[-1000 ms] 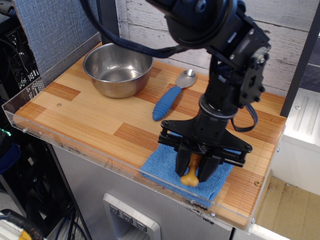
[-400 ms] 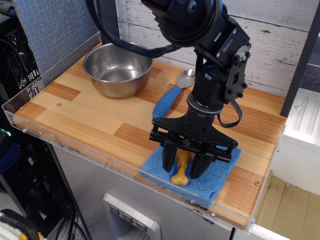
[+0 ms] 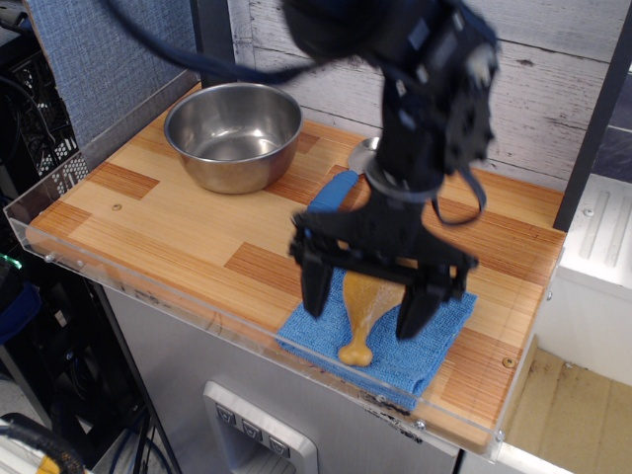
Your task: Pick up poultry leg and place on top of cloth.
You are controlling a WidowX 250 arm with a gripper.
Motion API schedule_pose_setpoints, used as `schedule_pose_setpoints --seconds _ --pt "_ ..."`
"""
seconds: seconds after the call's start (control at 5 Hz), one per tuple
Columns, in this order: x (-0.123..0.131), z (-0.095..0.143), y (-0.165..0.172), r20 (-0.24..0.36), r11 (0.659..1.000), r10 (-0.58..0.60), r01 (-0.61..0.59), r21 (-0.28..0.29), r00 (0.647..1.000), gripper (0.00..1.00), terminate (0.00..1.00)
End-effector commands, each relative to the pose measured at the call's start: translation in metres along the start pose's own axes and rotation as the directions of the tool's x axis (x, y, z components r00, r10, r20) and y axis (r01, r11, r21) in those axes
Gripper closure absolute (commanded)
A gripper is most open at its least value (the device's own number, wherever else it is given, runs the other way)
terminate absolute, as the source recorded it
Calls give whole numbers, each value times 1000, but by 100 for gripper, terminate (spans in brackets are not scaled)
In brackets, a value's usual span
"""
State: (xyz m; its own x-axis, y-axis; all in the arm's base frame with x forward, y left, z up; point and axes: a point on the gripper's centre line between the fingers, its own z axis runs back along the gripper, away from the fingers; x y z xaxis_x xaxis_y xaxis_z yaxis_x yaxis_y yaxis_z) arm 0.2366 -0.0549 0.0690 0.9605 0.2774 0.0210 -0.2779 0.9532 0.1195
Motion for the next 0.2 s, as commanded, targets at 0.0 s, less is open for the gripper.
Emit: schedule_pose_setpoints --seconds 0.0 --pt "-18 65 38 153 989 63 -41 -145 986 0 100"
